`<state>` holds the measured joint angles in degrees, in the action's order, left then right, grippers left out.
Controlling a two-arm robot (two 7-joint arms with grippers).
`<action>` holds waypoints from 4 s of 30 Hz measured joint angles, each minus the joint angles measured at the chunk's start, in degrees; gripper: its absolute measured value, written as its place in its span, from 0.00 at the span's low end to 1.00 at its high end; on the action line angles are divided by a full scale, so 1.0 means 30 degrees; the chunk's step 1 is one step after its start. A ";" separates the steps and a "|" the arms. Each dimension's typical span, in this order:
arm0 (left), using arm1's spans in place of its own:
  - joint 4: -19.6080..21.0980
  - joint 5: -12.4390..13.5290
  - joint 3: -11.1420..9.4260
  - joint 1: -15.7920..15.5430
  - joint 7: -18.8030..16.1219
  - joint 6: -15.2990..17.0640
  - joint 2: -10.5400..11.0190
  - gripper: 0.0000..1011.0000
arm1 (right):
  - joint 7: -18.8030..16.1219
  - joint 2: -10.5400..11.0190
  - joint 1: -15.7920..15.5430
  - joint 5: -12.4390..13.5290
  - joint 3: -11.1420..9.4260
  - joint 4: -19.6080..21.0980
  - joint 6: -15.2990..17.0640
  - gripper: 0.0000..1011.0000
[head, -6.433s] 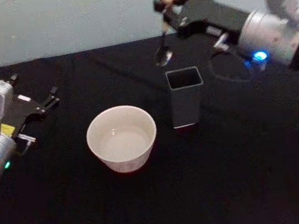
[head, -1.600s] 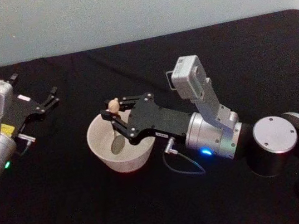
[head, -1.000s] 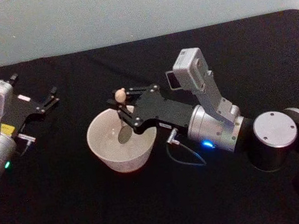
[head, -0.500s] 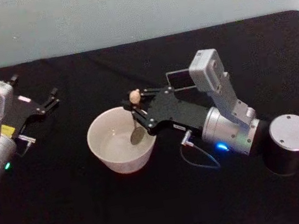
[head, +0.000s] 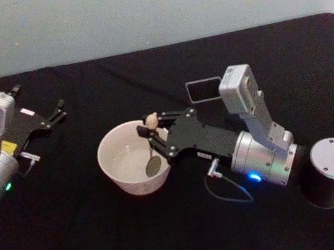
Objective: Pick up the stirring spoon with one hand, stir inside the cup, then place it back in its original position.
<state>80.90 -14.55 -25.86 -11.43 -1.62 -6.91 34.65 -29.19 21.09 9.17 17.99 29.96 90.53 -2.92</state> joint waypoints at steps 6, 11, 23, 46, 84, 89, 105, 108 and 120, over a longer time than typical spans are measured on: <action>0.0000 0.0001 0.0001 0.0000 0.0000 0.0000 0.0000 0.99 | -0.0191 -0.0030 -0.0005 0.0042 0.0350 0.0091 0.0038 0.17; 0.0001 0.0000 0.0000 0.0001 0.0000 0.0000 0.0000 0.99 | -0.0211 -0.0264 0.0213 -0.0009 0.0618 -0.0145 -0.0065 0.17; 0.0001 0.0000 0.0000 0.0000 0.0001 0.0000 0.0000 0.99 | 0.0076 -0.1302 0.1187 -0.0443 0.0936 -0.1359 -0.0736 0.17; 0.0001 0.0000 0.0000 0.0001 0.0000 0.0000 0.0000 0.99 | 0.0663 -0.1680 0.1537 -0.0943 0.0364 -0.2142 -0.0909 0.17; 0.0001 0.0000 -0.0001 0.0001 0.0001 0.0000 -0.0001 0.99 | 0.0039 -0.0518 0.0107 -0.0420 0.0458 -0.0212 -0.0308 0.17; 0.0001 -0.0001 0.0000 0.0001 0.0001 0.0000 0.0000 0.99 | 0.0025 -0.0810 0.0366 -0.0429 0.0649 -0.0450 -0.0374 0.17; 0.0000 0.0000 0.0001 0.0002 0.0000 0.0000 -0.0001 0.99 | 0.0542 -0.1787 0.1308 -0.0747 0.0787 -0.1818 -0.0637 0.17; 0.0001 0.0000 0.0000 0.0001 0.0001 0.0000 0.0000 0.99 | 0.0750 -0.1939 0.1479 -0.0829 0.0605 -0.2108 -0.0665 0.17; 0.0000 0.0000 0.0000 0.0001 0.0000 0.0000 0.0000 0.99 | 0.0977 -0.1992 0.1531 -0.0960 0.0241 -0.2285 -0.0660 0.17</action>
<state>80.90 -14.55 -25.86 -11.43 -1.62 -6.91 34.65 -26.26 15.12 13.77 15.11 30.68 83.68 -4.90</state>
